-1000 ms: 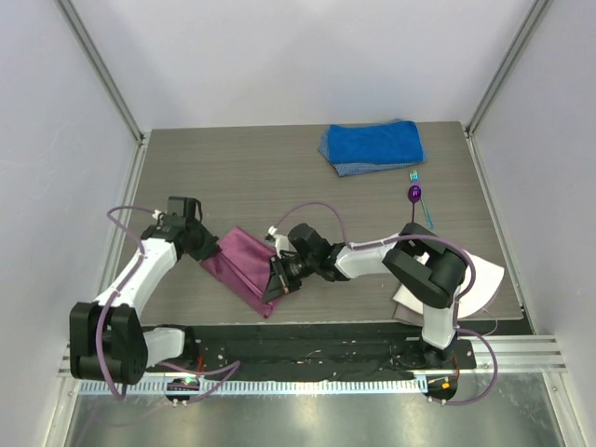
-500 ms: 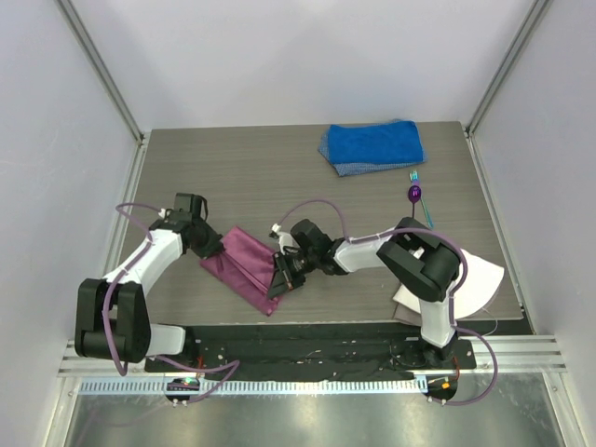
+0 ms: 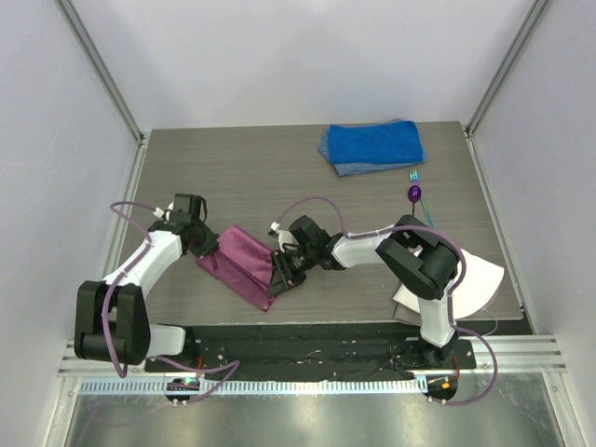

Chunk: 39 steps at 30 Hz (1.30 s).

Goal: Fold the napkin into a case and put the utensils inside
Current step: Fold the lower triangle-folded napkin at the center of the board.

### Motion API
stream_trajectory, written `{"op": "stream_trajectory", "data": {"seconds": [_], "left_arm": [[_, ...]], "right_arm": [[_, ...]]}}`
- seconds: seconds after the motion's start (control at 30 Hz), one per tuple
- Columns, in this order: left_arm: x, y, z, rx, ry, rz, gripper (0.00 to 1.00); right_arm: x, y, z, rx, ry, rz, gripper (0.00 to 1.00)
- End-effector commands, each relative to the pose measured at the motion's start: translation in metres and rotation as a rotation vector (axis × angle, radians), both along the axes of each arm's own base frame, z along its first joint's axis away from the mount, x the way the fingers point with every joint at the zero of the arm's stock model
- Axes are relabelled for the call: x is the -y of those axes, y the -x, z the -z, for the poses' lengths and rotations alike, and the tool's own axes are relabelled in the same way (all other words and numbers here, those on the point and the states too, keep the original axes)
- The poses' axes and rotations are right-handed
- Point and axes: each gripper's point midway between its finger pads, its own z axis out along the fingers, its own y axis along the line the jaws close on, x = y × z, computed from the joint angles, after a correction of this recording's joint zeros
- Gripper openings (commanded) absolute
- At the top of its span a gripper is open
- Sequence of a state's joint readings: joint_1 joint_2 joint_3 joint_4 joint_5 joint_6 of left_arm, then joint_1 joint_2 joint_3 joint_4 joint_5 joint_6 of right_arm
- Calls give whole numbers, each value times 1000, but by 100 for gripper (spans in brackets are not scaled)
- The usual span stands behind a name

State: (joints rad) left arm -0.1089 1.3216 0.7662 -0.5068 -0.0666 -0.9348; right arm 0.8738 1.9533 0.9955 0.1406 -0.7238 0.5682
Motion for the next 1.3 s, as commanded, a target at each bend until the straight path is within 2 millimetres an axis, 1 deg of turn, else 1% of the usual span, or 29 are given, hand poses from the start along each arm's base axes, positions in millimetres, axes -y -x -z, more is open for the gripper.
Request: {"op": "stream_trajectory", "data": {"seconds": [0.0, 0.07, 0.13, 0.17, 0.2, 0.27, 0.3, 0.33, 0.37, 0.4, 0.47, 0.5, 0.53, 0.57, 0.6, 0.67, 0.7, 0.73, 0.77, 0.83, 0.87, 0.93, 0.97, 1.07, 1.1, 1.13, 1.2, 1.27], "left_arm": [[-12, -22, -8, 73, -51, -33, 0], [-9, -22, -3, 67, -39, -23, 0], [-8, -23, 0, 59, -35, -24, 0], [-7, -23, 1, 56, -34, -21, 1], [-8, -24, 1, 56, -40, -20, 1], [-10, -25, 2, 53, -45, -22, 1], [-10, -26, 2, 55, -48, -21, 2], [-10, -27, 2, 55, -47, -22, 2], [-9, -27, 3, 53, -47, -20, 3], [-9, -28, 3, 56, -46, -16, 4], [-9, -29, 5, 49, -50, -14, 5], [-9, -28, 5, 45, -51, -13, 7], [-9, -29, 4, 48, -51, -11, 9], [-9, -28, 6, 44, -51, -11, 13], [-9, -28, 6, 44, -51, -11, 15], [-9, -29, 5, 45, -51, -7, 19], [-9, -29, 5, 47, -53, -7, 21], [-10, -29, 4, 48, -59, -4, 22], [-10, -29, 3, 48, -60, -4, 25], [-11, -30, 2, 51, -63, -4, 26], [-11, -30, 1, 51, -67, -3, 28], [-11, -30, 1, 50, -69, -1, 30], [-12, -31, 0, 48, -72, 0, 33], [-10, -31, -3, 50, -61, 11, 38], [-9, -32, -5, 56, -58, 13, 39], [-8, -34, -9, 69, -53, 15, 41], [-5, -34, -13, 77, -39, 28, 43], [-2, -35, -20, 87, -28, 38, 45]], "right_arm": [[-1, -1, -4, 0, 9, -32, 35], [-1, -7, -7, 32, 12, -28, 37], [1, -13, -8, 66, 34, -19, 42], [0, -18, -14, 98, 25, -15, 44], [5, -16, -12, 90, 60, -13, 47], [7, -27, -18, 163, 86, -3, 50], [11, -29, -22, 180, 108, 3, 54], [11, -34, -28, 211, 111, 5, 56], [14, -42, -29, 256, 133, 20, 57], [18, -44, -32, 266, 149, 22, 59], [18, -54, -39, 305, 162, 35, 63], [22, -59, -37, 330, 187, 40, 63], [20, -65, -41, 349, 192, 50, 65], [22, -68, -40, 358, 210, 51, 65], [22, -71, -36, 363, 228, 55, 65], [13, -75, -43, 360, 203, 54, 65], [8, -70, -46, 329, 176, 46, 63], [4, -69, -46, 316, 160, 45, 62], [-3, -69, -49, 315, 127, 43, 58], [-9, -65, -49, 285, 105, 40, 51], [-12, -63, -49, 283, 99, 39, 45], [-15, -59, -47, 262, 89, 31, 39], [-17, -57, -44, 255, 86, 25, 33], [-21, -52, -43, 231, 60, 19, 23], [-22, -48, -41, 217, 56, 14, 16], [-26, -44, -44, 203, 29, 2, 14], [-29, -37, -40, 180, 19, -14, 7], [-33, -33, -38, 158, -4, -20, 5]]}}
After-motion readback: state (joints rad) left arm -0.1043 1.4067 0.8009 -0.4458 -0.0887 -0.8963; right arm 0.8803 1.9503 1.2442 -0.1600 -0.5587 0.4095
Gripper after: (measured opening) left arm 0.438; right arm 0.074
